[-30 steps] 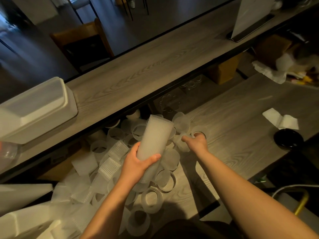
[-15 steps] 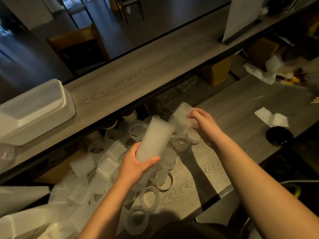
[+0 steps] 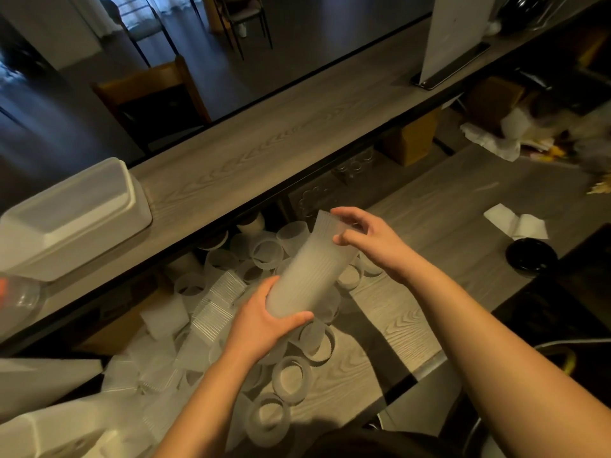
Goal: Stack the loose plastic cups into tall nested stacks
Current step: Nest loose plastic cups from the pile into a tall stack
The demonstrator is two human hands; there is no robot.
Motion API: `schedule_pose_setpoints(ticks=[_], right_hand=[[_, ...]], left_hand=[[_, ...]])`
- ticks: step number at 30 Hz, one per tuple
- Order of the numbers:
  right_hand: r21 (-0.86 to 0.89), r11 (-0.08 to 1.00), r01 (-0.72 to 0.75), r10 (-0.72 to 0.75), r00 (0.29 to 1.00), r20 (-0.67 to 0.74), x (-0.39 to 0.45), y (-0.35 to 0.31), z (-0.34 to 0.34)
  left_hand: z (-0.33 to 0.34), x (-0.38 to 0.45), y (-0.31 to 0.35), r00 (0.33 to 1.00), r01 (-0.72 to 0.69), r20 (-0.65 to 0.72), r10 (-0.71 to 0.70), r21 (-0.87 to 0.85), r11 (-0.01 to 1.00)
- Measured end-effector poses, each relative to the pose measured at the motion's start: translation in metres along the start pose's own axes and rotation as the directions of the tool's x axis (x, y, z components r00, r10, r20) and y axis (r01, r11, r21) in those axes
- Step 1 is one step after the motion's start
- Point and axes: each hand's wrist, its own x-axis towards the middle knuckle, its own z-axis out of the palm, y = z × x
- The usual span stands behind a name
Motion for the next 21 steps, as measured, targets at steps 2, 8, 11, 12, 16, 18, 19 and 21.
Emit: schedule_pose_setpoints(ticks=[2,8,11,12,16,18,19,21], right_hand=[[0.003,1.0,-0.005,0.005,1.0,-0.006,0.0,0.0,0.006],[-0.011,0.999,-0.043,0.044,0.994,0.103,-0.003,0.009,0.022],[0.078,0.994,-0.073,0.061,0.987,0.146,-0.001,0.018,0.021],[0.124,0.989,-0.087,0.07,0.988,0.138,0.0,0.021,0.019],[0.195,0.972,-0.128,0.132,0.991,-0.008,0.007,0.038,0.014],[0.211,0.967,-0.14,0.165,0.981,-0.105,0.01,0.051,0.009],[0.217,0.965,-0.146,0.182,0.971,-0.155,0.012,0.059,0.005],[0.181,0.97,-0.161,0.205,0.944,-0.258,0.015,0.077,-0.004]], left_hand=[[0.0,-0.001,0.001,1.0,0.001,-0.002,-0.001,-0.01,1.0],[0.002,0.004,0.005,1.0,0.006,-0.012,-0.006,-0.03,1.0],[0.003,0.004,0.004,1.0,0.027,-0.008,-0.027,-0.042,0.999],[0.004,0.004,0.004,0.999,0.036,-0.005,-0.036,-0.054,0.998],[0.009,0.008,0.01,0.997,0.065,-0.026,-0.068,-0.104,0.992],[0.009,0.012,0.011,0.994,0.084,-0.054,-0.09,-0.108,0.991],[0.008,0.014,0.012,0.993,0.095,-0.061,-0.102,-0.113,0.989],[0.008,0.017,0.011,0.991,0.113,-0.058,-0.121,-0.134,0.985]])
